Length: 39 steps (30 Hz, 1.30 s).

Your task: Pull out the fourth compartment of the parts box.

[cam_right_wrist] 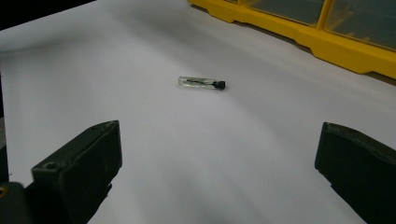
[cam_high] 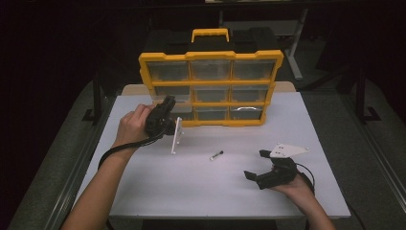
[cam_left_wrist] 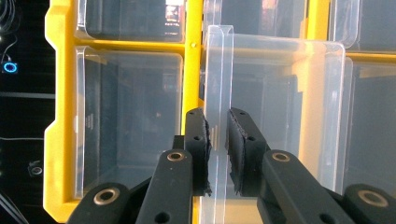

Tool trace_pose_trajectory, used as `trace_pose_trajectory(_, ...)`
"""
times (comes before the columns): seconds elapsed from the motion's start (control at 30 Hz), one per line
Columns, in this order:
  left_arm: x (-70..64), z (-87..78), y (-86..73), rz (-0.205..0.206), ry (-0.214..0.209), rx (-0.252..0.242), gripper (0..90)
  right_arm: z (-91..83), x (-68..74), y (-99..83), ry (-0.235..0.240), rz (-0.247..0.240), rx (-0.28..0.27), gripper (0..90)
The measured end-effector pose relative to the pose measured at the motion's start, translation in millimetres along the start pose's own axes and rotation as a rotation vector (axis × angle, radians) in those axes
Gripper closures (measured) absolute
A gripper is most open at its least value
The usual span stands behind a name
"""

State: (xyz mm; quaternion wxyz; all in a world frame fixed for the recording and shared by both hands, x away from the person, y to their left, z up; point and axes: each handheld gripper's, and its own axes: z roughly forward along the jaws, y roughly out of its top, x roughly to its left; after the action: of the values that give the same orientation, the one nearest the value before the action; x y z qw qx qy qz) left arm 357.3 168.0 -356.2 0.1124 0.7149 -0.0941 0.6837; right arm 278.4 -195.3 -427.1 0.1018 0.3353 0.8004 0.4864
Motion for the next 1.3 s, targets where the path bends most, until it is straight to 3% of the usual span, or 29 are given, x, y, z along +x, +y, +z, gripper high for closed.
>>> trace_pose_trajectory(1.3, -2.6, -29.6, 7.8, 0.009, 0.014, -0.011, 79.2, -0.3, 0.0, -0.3, -0.002, 0.0, 0.001, 0.2)
